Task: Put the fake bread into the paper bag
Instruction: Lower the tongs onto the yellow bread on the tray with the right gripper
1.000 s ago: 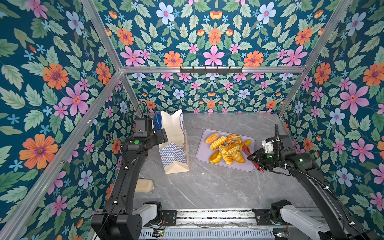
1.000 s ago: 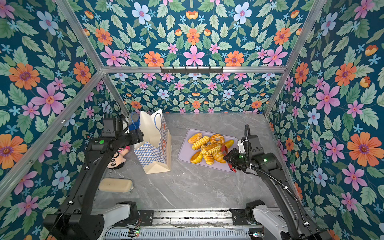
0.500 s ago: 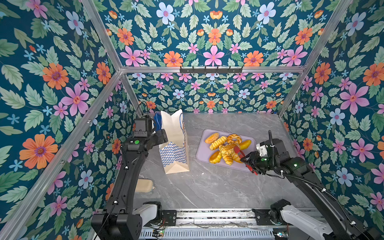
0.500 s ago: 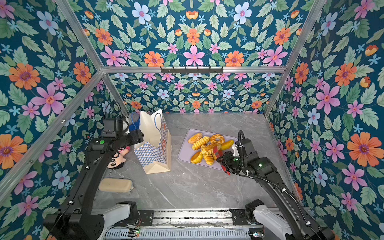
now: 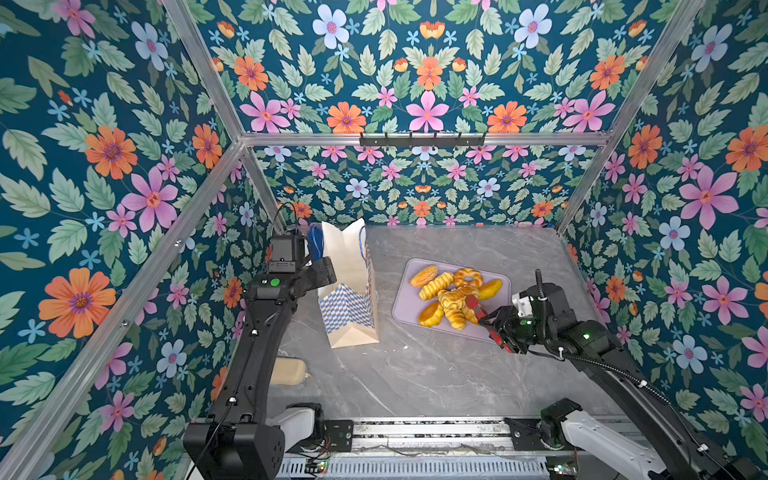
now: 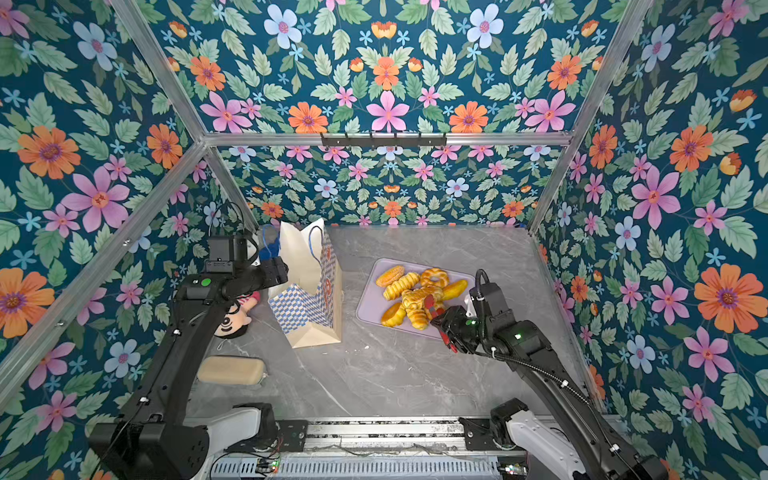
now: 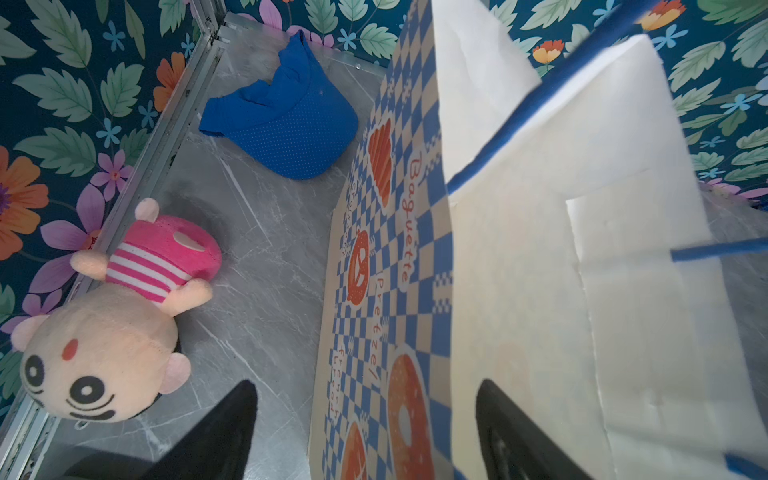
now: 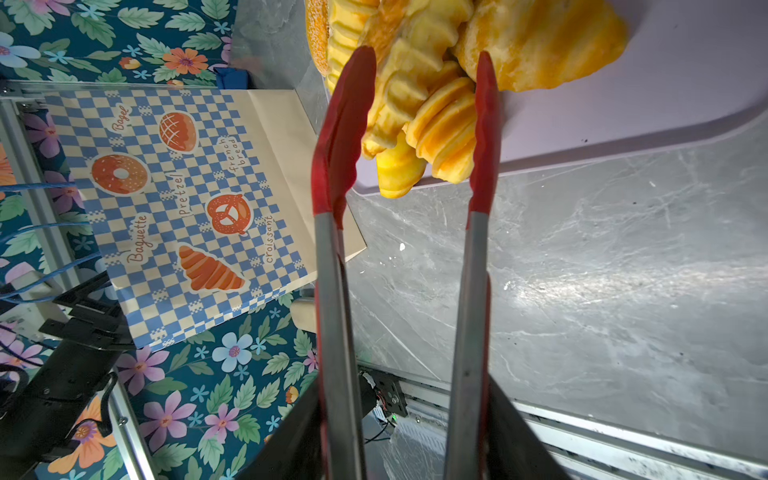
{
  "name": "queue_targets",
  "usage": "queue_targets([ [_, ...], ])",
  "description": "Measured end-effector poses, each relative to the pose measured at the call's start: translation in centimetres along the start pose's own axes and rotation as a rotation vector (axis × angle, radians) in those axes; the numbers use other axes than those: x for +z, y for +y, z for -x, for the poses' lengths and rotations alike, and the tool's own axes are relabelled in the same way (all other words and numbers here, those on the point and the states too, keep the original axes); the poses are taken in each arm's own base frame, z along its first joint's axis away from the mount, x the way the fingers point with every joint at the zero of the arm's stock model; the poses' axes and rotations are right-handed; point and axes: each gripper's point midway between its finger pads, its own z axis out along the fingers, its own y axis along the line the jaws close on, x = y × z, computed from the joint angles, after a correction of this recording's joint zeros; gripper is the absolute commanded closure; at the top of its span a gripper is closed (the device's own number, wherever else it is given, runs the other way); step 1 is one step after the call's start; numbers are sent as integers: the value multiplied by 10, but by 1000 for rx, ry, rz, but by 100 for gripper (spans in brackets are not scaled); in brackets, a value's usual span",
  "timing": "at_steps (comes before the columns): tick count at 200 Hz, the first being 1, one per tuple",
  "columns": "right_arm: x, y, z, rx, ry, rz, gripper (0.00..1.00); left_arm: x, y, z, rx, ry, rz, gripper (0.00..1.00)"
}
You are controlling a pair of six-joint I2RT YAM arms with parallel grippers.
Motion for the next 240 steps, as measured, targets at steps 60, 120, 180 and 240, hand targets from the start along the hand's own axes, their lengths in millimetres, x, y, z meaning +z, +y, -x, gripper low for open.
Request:
queue_targets([
  [60,12,5,-1,22,18,25,43,0,0,-1,0,1,0,15],
  [120,21,11,2,30,21,43,41,2,1,-3,0,7,2,15],
  [180,33,9,6,38,30,35,41,1,1,-3,0,6,3,15],
  [240,45,10,12,37,29,35,45,1,1,-3,0,6,3,14],
])
